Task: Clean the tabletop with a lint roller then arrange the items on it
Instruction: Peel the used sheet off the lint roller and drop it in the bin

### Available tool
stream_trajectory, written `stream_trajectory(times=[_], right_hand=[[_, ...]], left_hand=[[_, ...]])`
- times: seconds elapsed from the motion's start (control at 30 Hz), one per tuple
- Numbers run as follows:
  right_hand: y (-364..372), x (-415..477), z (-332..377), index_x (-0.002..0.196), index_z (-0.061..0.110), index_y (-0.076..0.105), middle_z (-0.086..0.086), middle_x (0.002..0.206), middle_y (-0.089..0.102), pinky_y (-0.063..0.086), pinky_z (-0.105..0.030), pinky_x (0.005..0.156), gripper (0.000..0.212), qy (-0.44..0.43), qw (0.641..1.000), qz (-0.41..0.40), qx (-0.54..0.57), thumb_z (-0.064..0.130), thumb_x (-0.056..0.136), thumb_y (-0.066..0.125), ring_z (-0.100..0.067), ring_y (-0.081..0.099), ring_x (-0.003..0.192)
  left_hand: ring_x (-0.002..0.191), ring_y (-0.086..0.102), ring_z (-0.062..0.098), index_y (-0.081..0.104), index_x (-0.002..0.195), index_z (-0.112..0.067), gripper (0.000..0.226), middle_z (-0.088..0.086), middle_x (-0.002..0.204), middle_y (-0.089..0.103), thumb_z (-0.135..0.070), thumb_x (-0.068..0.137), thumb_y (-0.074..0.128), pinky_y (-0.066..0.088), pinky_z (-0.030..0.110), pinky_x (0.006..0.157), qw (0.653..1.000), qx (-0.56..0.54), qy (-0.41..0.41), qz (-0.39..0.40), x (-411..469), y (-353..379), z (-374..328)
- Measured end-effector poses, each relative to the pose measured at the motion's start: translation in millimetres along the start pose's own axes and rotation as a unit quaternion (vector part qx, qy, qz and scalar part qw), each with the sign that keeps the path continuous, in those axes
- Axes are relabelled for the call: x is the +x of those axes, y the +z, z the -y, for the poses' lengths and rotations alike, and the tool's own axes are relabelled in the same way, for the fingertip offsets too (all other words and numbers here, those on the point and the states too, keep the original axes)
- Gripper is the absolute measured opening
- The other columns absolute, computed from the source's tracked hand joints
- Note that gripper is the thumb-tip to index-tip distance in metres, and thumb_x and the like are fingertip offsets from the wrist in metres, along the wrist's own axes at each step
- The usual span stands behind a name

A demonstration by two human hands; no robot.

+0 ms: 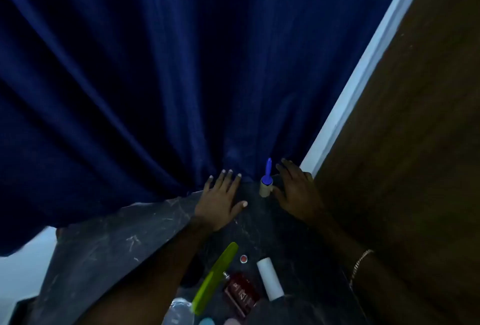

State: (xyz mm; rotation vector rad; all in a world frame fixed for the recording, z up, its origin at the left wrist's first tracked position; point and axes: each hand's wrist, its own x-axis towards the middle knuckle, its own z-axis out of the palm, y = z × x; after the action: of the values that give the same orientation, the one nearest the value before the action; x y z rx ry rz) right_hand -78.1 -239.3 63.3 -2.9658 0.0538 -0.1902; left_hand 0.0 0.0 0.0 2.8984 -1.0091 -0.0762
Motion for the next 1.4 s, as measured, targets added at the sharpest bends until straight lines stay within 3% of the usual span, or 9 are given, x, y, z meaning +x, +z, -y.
stream_trajectory(times=[0.27, 0.43, 0.53, 0.67, 0.9, 1.0, 1.1, 1.3, 1.4], right_hand=[[55, 81, -31, 0.153, 0.025, 0.028, -0.01, 0.162, 0.018, 0.046, -0.05, 0.102, 0.068, -0.046, 0.994, 0.094, -0.033, 0.026, 0.093, 0.059, -0.035, 0.041, 0.132], [81, 108, -37, 0.142, 0.029, 0.038, -0.003, 0.149, 0.033, 0.052, -0.052, 0.094, 0.05, -0.021, 0.991, 0.127, 0.028, 0.024, 0.095, 0.056, -0.034, 0.056, 0.121], [86, 110, -41, 0.14, 0.026, 0.044, -0.005, 0.14, 0.041, 0.053, -0.051, 0.093, 0.048, 0.001, 0.991, 0.12, 0.05, 0.017, 0.094, 0.057, -0.034, 0.059, 0.115], [77, 102, -43, 0.135, 0.017, 0.055, -0.01, 0.134, 0.05, 0.054, -0.044, 0.091, 0.042, -0.005, 0.994, 0.082, 0.071, 0.012, 0.093, 0.056, -0.033, 0.061, 0.111], [56, 68, -31, 0.122, 0.009, 0.065, -0.012, 0.118, 0.06, 0.045, -0.024, 0.084, 0.032, 0.024, 0.987, 0.026, 0.158, 0.007, 0.091, 0.061, -0.026, 0.064, 0.099], [51, 49, -18, 0.115, 0.011, 0.068, -0.01, 0.111, 0.063, 0.044, -0.021, 0.08, 0.028, 0.023, 0.985, 0.002, 0.17, 0.008, 0.087, 0.065, -0.025, 0.065, 0.093], [40, 28, 0, 0.112, 0.017, 0.067, -0.005, 0.109, 0.064, 0.053, -0.032, 0.085, 0.027, 0.022, 0.984, -0.023, 0.177, 0.013, 0.086, 0.066, -0.023, 0.065, 0.094], [6, -20, 37, 0.107, 0.021, 0.069, 0.0, 0.104, 0.067, 0.053, -0.035, 0.088, 0.022, 0.044, 0.964, -0.099, 0.241, 0.014, 0.085, 0.068, -0.02, 0.064, 0.096], [-13, -49, 63, 0.103, 0.018, 0.071, 0.001, 0.101, 0.07, 0.05, -0.02, 0.089, 0.019, 0.054, 0.945, -0.139, 0.292, 0.012, 0.085, 0.072, -0.015, 0.065, 0.096]], left_hand=[[0.155, 0.027, 0.026, 0.012, 0.165, -0.018, 0.087, 0.008, 0.169, 0.027, -0.066, 0.1, 0.044, 0.026, 0.047, 0.125, 0.97, -0.206, -0.113, 0.062, 81, 73, -31], [0.147, 0.043, 0.031, 0.036, 0.156, -0.009, 0.071, 0.014, 0.158, 0.045, -0.026, 0.097, 0.07, 0.032, 0.043, 0.122, 0.909, -0.391, -0.129, 0.06, 121, 100, -51], [0.141, 0.049, 0.029, 0.039, 0.154, -0.011, 0.064, 0.011, 0.153, 0.05, -0.022, 0.098, 0.067, 0.039, 0.042, 0.117, 0.897, -0.407, -0.162, 0.064, 131, 106, -56], [0.126, 0.06, 0.032, 0.057, 0.134, -0.005, 0.04, 0.015, 0.134, 0.064, -0.015, 0.097, 0.067, 0.044, 0.043, 0.109, 0.886, -0.436, -0.15, 0.044, 131, 108, -57], [0.123, 0.061, 0.035, 0.061, 0.129, 0.0, 0.029, 0.02, 0.13, 0.065, -0.001, 0.1, 0.057, 0.04, 0.048, 0.113, 0.858, -0.488, -0.16, 0.004, 88, 87, -53], [0.128, 0.06, 0.029, 0.058, 0.137, -0.007, 0.035, 0.014, 0.136, 0.064, -0.006, 0.102, 0.057, 0.04, 0.043, 0.115, 0.872, -0.465, -0.155, 0.008, 61, 73, -48], [0.128, 0.06, 0.027, 0.059, 0.136, -0.01, 0.033, 0.01, 0.136, 0.065, -0.01, 0.103, 0.057, 0.042, 0.045, 0.115, 0.86, -0.492, -0.136, -0.005, 31, 60, -44], [0.111, 0.066, 0.014, 0.061, 0.126, -0.022, 0.026, -0.005, 0.12, 0.07, -0.017, 0.101, 0.061, 0.052, 0.037, 0.099, 0.864, -0.492, -0.081, -0.072, -38, 34, -35], [0.111, 0.063, 0.01, 0.059, 0.127, -0.028, 0.028, -0.011, 0.122, 0.065, -0.023, 0.1, 0.062, 0.052, 0.034, 0.095, 0.877, -0.466, -0.046, -0.105, -75, 22, -25]])
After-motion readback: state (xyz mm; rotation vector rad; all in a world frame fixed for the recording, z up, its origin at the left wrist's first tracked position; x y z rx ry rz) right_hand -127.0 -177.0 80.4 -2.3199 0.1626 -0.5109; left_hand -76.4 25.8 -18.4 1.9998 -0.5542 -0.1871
